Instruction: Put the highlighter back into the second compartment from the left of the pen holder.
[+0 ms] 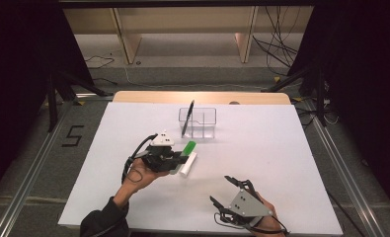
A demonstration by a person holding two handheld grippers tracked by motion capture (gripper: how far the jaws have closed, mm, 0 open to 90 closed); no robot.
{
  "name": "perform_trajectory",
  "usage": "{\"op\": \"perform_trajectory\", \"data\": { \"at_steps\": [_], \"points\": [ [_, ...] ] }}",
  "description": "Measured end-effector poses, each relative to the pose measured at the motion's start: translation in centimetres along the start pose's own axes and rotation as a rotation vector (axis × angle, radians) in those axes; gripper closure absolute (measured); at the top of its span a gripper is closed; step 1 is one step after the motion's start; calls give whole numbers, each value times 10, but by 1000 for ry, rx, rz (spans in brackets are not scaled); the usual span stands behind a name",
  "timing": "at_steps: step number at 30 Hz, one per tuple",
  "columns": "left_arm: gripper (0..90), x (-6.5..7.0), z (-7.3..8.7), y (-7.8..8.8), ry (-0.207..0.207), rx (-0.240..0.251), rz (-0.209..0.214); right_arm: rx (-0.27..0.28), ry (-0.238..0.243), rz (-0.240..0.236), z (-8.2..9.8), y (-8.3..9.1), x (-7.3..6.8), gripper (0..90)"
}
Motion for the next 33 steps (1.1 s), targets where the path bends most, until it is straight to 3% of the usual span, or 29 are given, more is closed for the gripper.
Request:
{"op": "perform_trajectory", "data": {
  "at_steps": [3,8,13,17,27,33],
  "points": [
    [766,-3,-1,1,24,57,-16,-5,-101,-41,2,-1,4,280],
    [766,-9,-6,2,71,132,-55,4,-227,-54,2,1,11,280],
    [766,-13,-15,1,97,188,-72,20,-303,-50,3,4,19,281],
    [766,-18,-19,-5,114,221,-76,30,-332,-47,4,8,23,281],
    [766,-43,-47,-13,189,327,-124,36,-324,-30,9,14,24,259],
    [766,-56,-63,-23,179,339,-156,28,-344,-30,13,16,27,248]
  ]
}}
Point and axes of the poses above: each handheld gripper's, and its own axes: y roughly backward along the jaws, z roughly out of its underside, x roughly to its right, the point moved 2 cm from there along -y, roughly forward along the jaws, and after that the axes turned 9 degrees about -y, right-handed, at the moved point
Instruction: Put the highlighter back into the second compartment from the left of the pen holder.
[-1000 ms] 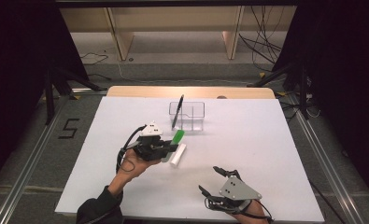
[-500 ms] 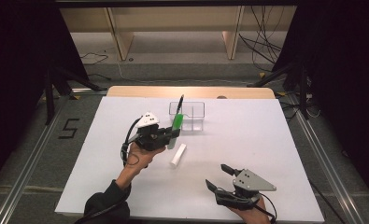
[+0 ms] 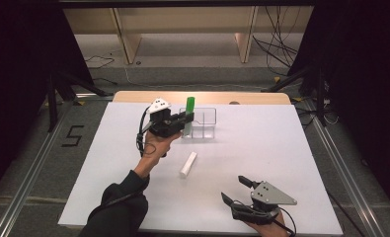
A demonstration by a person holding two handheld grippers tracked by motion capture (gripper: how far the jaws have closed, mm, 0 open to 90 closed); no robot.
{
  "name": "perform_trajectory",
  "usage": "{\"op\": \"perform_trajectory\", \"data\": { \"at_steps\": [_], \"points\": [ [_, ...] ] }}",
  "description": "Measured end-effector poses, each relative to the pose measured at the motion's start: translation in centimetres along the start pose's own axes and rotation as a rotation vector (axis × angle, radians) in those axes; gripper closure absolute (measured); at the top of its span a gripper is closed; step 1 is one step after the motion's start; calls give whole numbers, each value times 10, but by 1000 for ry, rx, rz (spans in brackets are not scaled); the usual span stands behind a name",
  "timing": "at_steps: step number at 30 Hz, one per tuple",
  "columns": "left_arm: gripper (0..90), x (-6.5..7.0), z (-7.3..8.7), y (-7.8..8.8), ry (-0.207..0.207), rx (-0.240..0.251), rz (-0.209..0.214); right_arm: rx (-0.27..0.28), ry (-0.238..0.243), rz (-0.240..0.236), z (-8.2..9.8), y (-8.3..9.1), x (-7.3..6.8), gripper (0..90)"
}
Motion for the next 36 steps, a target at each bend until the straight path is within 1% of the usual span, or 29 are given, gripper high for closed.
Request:
{"op": "perform_trajectory", "data": {
  "at_steps": [3,6,9,12,14,17,19,25,28,30,34,36],
  "points": [
    [766,-4,-4,-10,8,6,-11,-7,-2,-5,1,1,1,247],
    [766,-8,-7,-19,2,2,-24,-13,1,-9,2,2,1,243],
    [766,-11,-10,-26,19,11,-35,-15,7,-9,2,2,1,242],
    [766,-14,-15,-31,29,20,-40,-15,3,-14,2,2,2,242],
    [766,-15,-17,-36,24,14,-49,-18,1,-14,3,2,2,242],
    [766,-17,-18,-43,32,16,-62,-19,1,-16,3,2,1,241],
    [766,-18,-19,-47,25,14,-69,-20,-1,-18,3,2,1,242],
    [766,-21,-24,-53,38,26,-80,-21,-1,-20,3,2,1,242],
    [766,-22,-27,-55,37,29,-89,-27,1,-22,4,2,1,242],
    [766,-23,-27,-58,41,22,-93,-25,3,-26,4,1,0,242],
    [766,-24,-25,-66,35,7,-109,-26,5,-26,4,1,0,242],
    [766,-24,-23,-69,37,10,-120,-28,5,-24,4,1,0,242]
  ]
}}
Point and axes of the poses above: each handheld gripper's, and its own axes: y roughly backward along the jaws, z roughly out of its underside, x roughly to its right, the point moved 2 cm from there along -y, roughly forward along the jaws, and after that the axes turned 9 degrees about -y, right-handed, at the moved point
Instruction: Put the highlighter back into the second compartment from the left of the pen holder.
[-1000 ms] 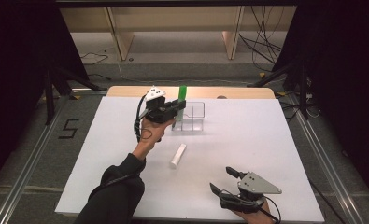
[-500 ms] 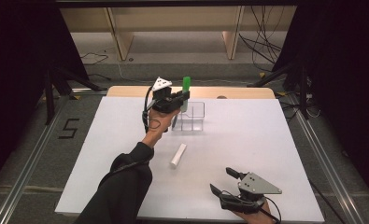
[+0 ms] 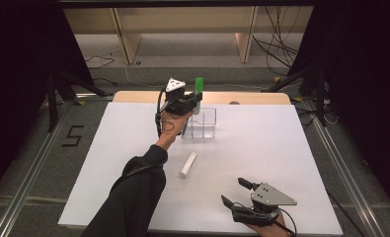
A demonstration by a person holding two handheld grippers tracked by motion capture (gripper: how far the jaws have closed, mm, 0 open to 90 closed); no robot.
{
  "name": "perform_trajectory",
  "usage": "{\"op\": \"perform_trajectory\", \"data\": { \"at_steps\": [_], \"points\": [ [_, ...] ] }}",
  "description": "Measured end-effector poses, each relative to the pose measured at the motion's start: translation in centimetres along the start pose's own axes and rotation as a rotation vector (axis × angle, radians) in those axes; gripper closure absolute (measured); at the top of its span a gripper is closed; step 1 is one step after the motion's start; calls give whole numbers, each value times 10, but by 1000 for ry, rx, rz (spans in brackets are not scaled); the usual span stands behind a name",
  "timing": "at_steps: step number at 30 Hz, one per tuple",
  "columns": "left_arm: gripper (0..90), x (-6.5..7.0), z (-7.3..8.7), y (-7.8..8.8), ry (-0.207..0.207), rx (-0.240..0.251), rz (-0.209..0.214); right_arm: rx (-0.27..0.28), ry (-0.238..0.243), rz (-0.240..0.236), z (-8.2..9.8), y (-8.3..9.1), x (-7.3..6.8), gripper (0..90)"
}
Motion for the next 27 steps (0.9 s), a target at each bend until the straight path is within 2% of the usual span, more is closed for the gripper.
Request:
{"op": "perform_trajectory", "data": {
  "at_steps": [12,27],
  "points": [
    [766,1,12,-14,-20,-13,-16,1,-1,-4,0,0,-1,242],
    [765,3,21,-19,-48,-44,-22,1,-5,-13,0,-1,-2,241]
  ]
}}
Point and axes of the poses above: each handheld gripper's, and its own axes: y roughly backward along the jaws, z roughly out of its underside, x roughly to its right, the point moved 2 cm from there along -y, roughly forward along the jaws, and after that the axes turned 9 degrees about -y, right-handed, at the moved point
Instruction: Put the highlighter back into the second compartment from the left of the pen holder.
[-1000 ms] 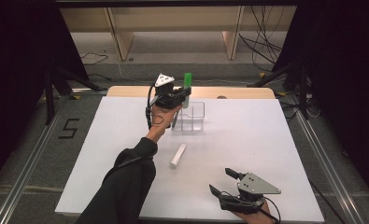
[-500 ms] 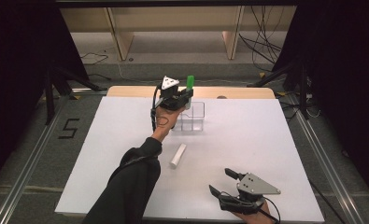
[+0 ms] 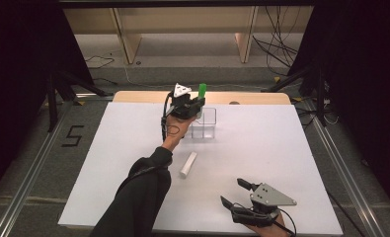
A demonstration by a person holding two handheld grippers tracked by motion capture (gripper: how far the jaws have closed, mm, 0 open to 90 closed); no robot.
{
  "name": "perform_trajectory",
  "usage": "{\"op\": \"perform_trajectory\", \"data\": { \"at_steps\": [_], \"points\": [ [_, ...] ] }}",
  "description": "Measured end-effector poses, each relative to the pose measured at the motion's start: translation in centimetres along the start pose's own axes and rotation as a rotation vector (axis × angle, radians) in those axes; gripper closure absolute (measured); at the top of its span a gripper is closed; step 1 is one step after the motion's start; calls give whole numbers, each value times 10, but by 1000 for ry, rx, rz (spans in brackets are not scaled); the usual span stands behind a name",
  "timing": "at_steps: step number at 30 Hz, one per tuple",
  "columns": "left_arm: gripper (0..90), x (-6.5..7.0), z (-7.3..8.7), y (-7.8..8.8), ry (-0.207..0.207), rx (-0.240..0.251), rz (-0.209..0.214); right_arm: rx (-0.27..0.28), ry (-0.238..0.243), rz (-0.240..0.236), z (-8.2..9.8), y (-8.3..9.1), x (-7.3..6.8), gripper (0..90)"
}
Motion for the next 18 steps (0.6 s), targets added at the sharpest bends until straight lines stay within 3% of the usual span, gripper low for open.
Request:
{"op": "perform_trajectory", "data": {
  "at_steps": [2,18],
  "points": [
    [765,0,1,-1,-14,-4,-5,0,-1,0,0,0,0,241],
    [763,-2,12,-4,-5,-30,-11,-5,8,-4,1,-1,-1,242]
  ]
}}
Point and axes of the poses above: each handheld gripper's, and its own axes: y roughly backward along the jaws, z roughly out of its underside, x roughly to its right, the point moved 2 cm from there along -y, roughly forward along the jaws, and after that the axes turned 9 degrees about -y, right-handed, at the moved point
